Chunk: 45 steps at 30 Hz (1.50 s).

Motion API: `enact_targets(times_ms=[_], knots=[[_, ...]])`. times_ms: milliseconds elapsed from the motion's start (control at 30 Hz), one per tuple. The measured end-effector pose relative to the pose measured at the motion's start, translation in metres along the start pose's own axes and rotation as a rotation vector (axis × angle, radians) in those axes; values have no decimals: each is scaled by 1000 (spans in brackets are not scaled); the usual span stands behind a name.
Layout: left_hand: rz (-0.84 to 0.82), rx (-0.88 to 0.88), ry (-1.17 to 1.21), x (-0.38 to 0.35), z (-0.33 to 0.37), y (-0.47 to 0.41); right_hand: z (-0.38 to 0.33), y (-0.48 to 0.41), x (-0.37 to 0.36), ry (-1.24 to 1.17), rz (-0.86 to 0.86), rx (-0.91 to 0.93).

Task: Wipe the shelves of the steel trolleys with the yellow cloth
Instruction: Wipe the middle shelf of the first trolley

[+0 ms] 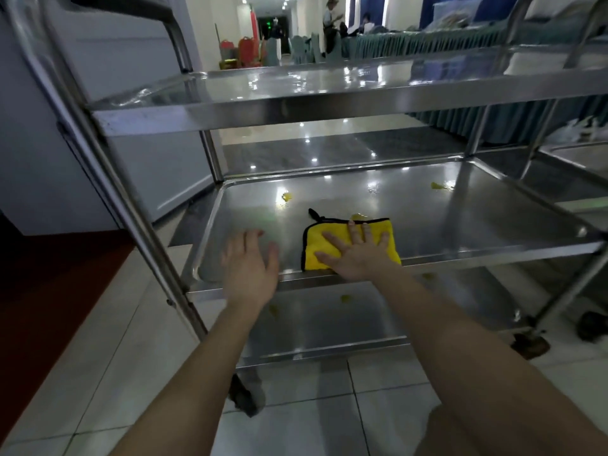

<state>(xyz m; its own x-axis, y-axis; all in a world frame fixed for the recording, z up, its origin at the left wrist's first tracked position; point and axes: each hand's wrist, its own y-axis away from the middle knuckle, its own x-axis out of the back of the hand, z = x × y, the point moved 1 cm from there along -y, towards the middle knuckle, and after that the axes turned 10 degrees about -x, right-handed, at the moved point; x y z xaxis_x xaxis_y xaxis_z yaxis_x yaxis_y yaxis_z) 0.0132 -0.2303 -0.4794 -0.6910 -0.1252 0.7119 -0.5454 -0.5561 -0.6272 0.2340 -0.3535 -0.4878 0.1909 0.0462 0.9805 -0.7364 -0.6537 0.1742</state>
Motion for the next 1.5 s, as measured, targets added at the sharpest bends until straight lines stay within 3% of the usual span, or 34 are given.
enact_targets(times_ms=[167, 267, 433, 533, 667, 867, 1000, 1200, 1400, 1500], knots=[[-341, 146, -168, -35, -16, -37, 5, 3, 1, -18, -13, 41], [-444, 269, -172, -39, -33, -33, 30, -9, 2, -30, -21, 61], [-452, 232, -187, -37, -25, -29, 116, -47, 20, -37, -57, -120], [-427, 206, -192, -40, -21, -25, 128, -71, 26, -47, -68, -185], [-373, 156, -209, -43, -20, -23, 82, -94, 26, -38, -17, -167], [-284, 142, -206, -39, -17, -23, -40, -83, 8, 40, -1, 37], [-243, 125, -190, -29, -10, -23, -54, -52, -3, 36, -12, 141], [-224, 135, -168, -20, -9, -21, 15, -31, 3, 2, -62, 193], [-247, 162, -199, -21, -12, -23, 163, -37, 23, -28, -48, -83], [-216, 93, -307, -19, -1, -23, 185, -32, 25, -11, -14, -128]])
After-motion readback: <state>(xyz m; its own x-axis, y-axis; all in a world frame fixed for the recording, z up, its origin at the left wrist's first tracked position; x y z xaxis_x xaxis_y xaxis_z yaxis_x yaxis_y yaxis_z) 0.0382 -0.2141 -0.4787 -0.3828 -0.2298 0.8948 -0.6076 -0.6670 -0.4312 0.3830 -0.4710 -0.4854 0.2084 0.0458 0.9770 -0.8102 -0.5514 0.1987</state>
